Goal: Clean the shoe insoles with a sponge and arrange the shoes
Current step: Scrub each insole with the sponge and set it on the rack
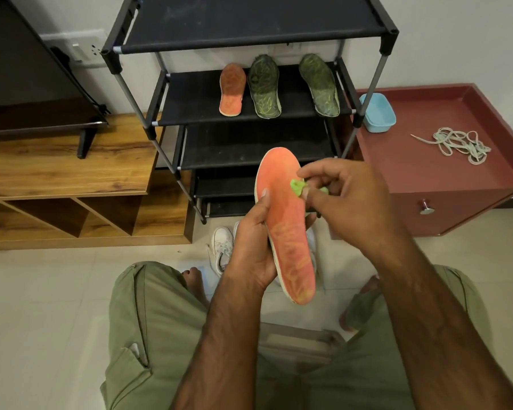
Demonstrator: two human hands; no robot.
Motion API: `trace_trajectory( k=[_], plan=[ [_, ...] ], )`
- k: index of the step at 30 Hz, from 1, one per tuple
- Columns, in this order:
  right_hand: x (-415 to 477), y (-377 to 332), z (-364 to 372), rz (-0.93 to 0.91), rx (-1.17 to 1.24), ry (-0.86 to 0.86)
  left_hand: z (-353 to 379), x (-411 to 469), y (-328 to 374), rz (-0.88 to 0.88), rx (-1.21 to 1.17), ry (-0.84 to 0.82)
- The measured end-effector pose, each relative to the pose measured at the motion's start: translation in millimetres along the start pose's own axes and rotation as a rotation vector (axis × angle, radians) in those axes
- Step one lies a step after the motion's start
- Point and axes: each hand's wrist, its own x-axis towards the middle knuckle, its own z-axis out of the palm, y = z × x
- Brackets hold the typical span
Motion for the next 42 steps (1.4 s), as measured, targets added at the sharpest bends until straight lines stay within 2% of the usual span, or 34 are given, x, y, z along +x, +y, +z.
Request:
trace_trajectory(
  k=[3, 8, 11, 15, 18, 23, 30, 36, 39, 42],
  plan=[
    [-15.2, 8.8, 10.5, 0.024, -0.031, -0.031, 3.6, -0.3, 0.6, -0.02, -0.021, -0.008],
    [-24.7, 16.6, 25.6, 0.09, -0.037, 0.034, -3.0, -0.7, 1.3, -0.041, -0.031, -0.084],
    [-24.2, 18.2, 26.6, 0.127, 0.069, 0.059, -6.4, -4.0, 0.4, -0.066, -0.046, -0.124],
    [-24.6, 17.4, 22.5, 0.166, 0.13, -0.036, -8.2, -3.6, 2.1, -0.056, -0.041, -0.149],
    [-26.6, 16.3, 19.8, 0.131, 0.075, -0.065, -11.6, -3.1, 2.3, -0.049, -0.027, -0.139],
    [-26.8, 13.4, 19.5, 0.055, -0.118, -0.005, -11.1, -6.1, -1.4, -0.073, -0.007, -0.173],
    [-15.5, 5.2, 13.9, -0.004, -0.186, 0.076, -18.2, 4.2, -5.2, -0.151, 0.097, -0.271],
    [-8.5, 5.5, 11.0, -0.016, -0.296, 0.021, -16.0, 3.7, -7.0, -0.18, 0.105, -0.279],
    [-7.0, 2.6, 10.1, -0.044, -0.299, 0.01, -12.5, 3.3, -7.9, -0.172, 0.1, -0.262],
    [-11.6, -4.4, 11.0, -0.072, -0.248, -0.079, -10.1, 2.1, -8.7, -0.143, 0.093, -0.255]
  ],
)
